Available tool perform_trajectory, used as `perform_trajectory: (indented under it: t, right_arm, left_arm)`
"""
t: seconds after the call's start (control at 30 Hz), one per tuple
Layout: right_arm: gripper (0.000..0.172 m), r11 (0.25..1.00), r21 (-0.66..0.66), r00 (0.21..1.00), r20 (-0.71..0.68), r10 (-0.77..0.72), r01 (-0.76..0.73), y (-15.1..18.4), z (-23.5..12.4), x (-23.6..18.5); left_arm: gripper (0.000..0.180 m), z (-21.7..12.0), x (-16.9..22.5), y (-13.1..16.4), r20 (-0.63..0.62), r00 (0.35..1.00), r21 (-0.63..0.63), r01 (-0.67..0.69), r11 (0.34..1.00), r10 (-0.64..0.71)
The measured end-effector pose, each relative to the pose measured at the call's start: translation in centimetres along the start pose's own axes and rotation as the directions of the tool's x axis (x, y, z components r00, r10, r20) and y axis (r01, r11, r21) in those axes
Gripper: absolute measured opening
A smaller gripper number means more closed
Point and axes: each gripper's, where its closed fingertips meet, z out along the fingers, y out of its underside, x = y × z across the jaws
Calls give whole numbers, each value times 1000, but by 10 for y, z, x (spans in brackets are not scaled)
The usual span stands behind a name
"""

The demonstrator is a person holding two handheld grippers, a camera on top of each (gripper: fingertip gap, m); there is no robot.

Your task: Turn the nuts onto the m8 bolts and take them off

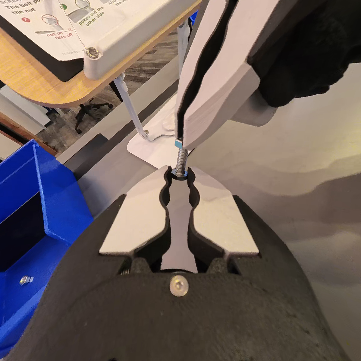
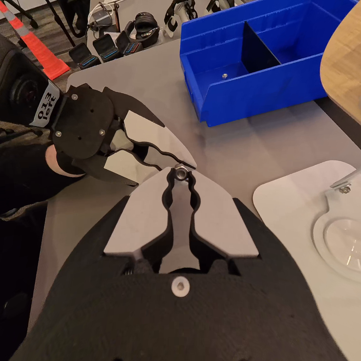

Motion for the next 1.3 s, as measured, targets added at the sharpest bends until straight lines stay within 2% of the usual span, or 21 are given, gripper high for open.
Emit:
perform_trajectory:
  t: [0.8,0.97,1.17,1.3]
  right_arm:
    - [18,999,0,999,1,-38,38,-2,1,-1]
    - [14,999,-1,999,-10,-48,48,-3,0,0]
    - [14,994,-31,993,-49,-104,102,-2,0,0]
    - [14,978,-95,976,-96,-195,186,-1,0,0]
  left_arm:
    - [15,1,2,-3,-34,999,24,32,999,-32]
    - [15,1,2,-4,-39,999,31,38,999,-36]
    - [15,1,2,-5,-42,998,30,38,999,-37]
    - [15,1,3,-4,-35,999,24,24,999,-23]
